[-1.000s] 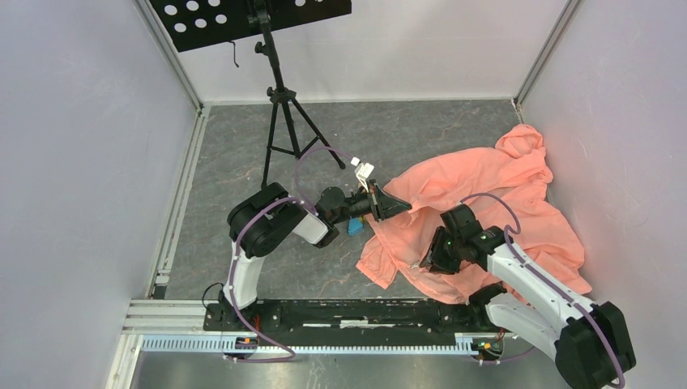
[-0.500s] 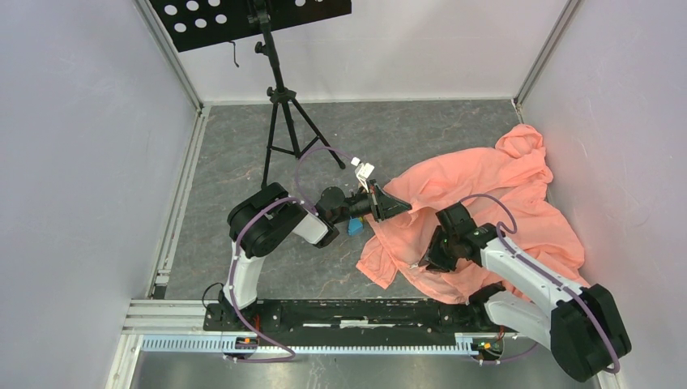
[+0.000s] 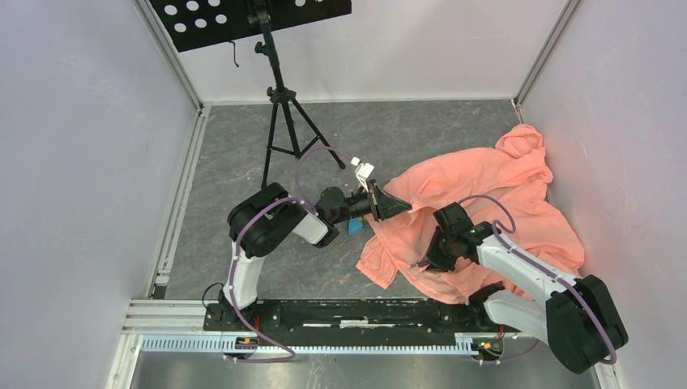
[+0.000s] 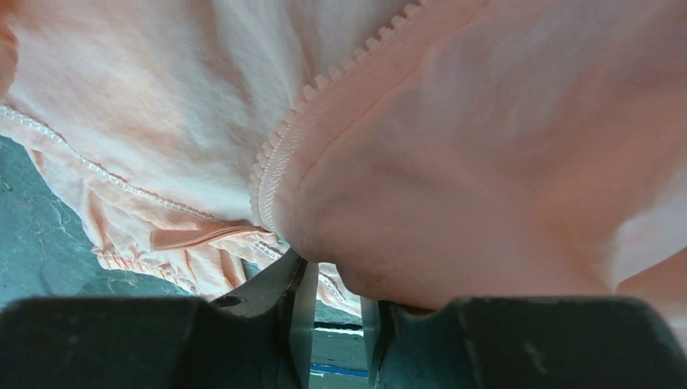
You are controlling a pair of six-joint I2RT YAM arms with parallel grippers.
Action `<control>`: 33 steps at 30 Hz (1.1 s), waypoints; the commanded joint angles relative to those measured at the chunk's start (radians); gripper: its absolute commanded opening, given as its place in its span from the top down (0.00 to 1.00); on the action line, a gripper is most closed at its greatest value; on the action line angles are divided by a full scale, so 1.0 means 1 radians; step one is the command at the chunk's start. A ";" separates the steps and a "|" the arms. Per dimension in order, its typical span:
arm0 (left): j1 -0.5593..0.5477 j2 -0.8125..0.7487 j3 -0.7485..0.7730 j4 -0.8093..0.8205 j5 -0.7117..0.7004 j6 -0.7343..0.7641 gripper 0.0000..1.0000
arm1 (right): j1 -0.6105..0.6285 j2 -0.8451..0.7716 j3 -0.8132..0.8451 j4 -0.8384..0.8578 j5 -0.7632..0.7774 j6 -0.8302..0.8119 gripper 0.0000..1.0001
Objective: Zip up the jacket
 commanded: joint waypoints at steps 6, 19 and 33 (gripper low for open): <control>0.000 0.000 0.008 0.057 0.003 0.007 0.98 | 0.006 -0.023 0.042 -0.022 0.123 -0.004 0.87; 0.002 -0.015 0.025 0.031 -0.019 0.008 0.98 | -0.006 -0.215 -0.029 0.273 -0.021 -0.442 0.95; 0.003 -0.001 0.017 0.110 -0.111 0.099 0.98 | -0.299 -0.475 -0.666 1.354 -0.566 -0.471 1.00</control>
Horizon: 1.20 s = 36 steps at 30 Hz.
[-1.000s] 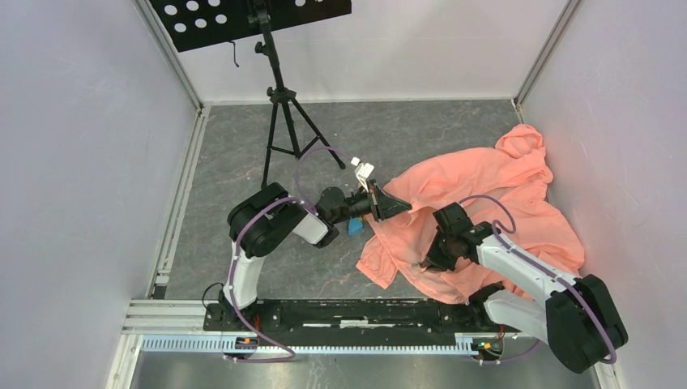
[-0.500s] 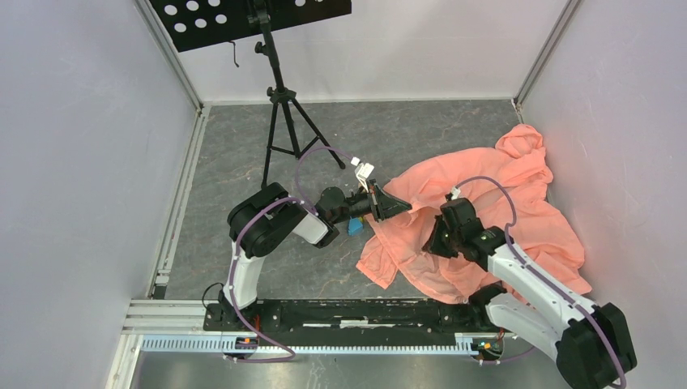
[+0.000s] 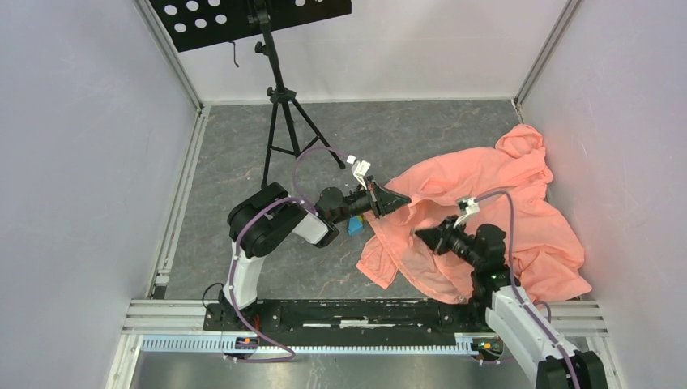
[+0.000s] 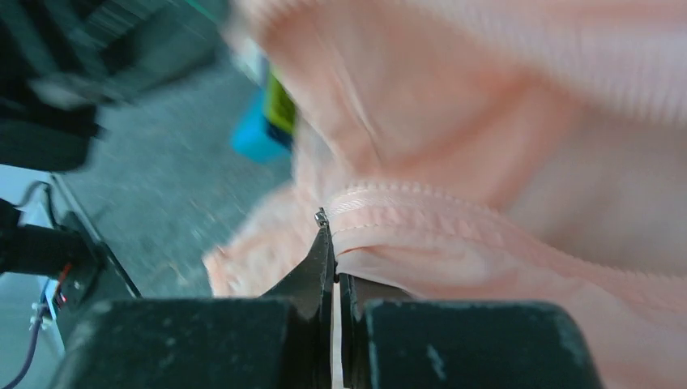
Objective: Zip up the jacket
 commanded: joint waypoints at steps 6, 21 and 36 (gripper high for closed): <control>0.001 -0.001 0.014 0.087 -0.047 0.139 0.98 | -0.076 0.082 -0.288 0.778 -0.177 0.144 1.00; 0.022 -0.083 0.057 0.087 -0.088 0.229 0.98 | -0.088 0.282 -0.284 0.889 -0.168 0.274 1.00; 0.022 -0.085 0.092 0.087 -0.059 0.241 0.98 | -0.088 0.494 -0.193 1.190 -0.146 0.570 1.00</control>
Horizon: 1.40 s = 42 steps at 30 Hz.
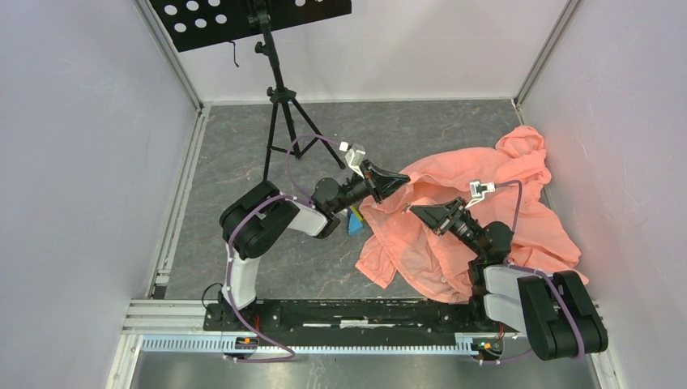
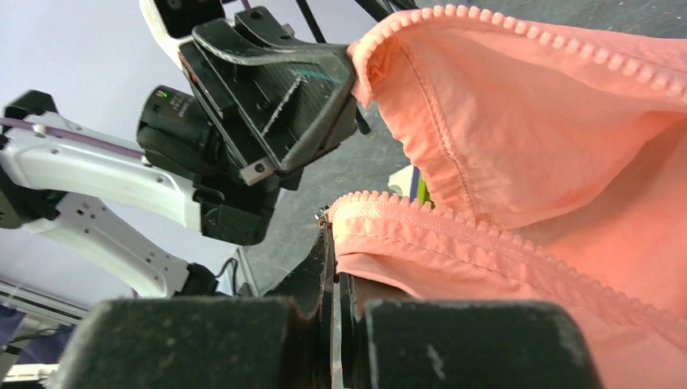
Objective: Zip up the jacket
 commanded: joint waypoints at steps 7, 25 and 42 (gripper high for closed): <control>-0.019 -0.036 0.022 0.064 -0.005 0.074 0.98 | -0.004 -0.057 -0.133 -0.030 0.073 0.065 1.00; -0.050 -0.042 0.002 0.065 -0.047 0.076 0.98 | -0.004 -0.006 -0.115 0.110 0.144 0.085 0.99; -0.062 -0.037 0.002 0.065 -0.057 0.076 0.98 | -0.004 0.038 -0.112 0.170 0.168 0.111 1.00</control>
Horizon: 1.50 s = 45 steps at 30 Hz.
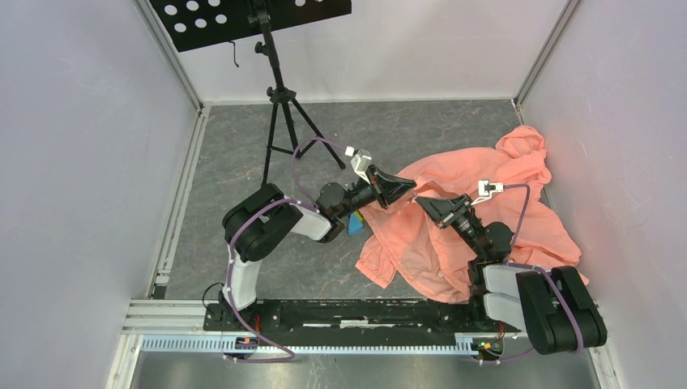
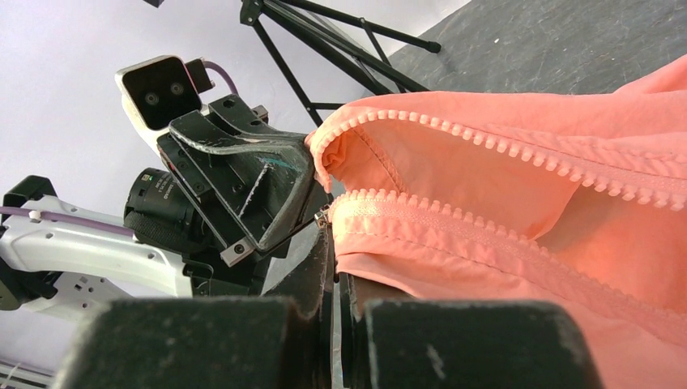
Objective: Zip up the jacket
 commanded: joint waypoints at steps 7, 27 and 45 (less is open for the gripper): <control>-0.007 -0.034 0.003 0.065 -0.016 0.049 0.98 | -0.005 0.014 -0.108 0.108 0.018 0.017 1.00; -0.013 -0.039 -0.004 0.065 -0.016 0.050 0.98 | -0.004 0.023 -0.105 0.094 0.040 0.024 1.00; -0.018 -0.037 -0.003 0.064 -0.018 0.051 0.98 | -0.005 0.046 -0.116 0.174 0.051 0.082 1.00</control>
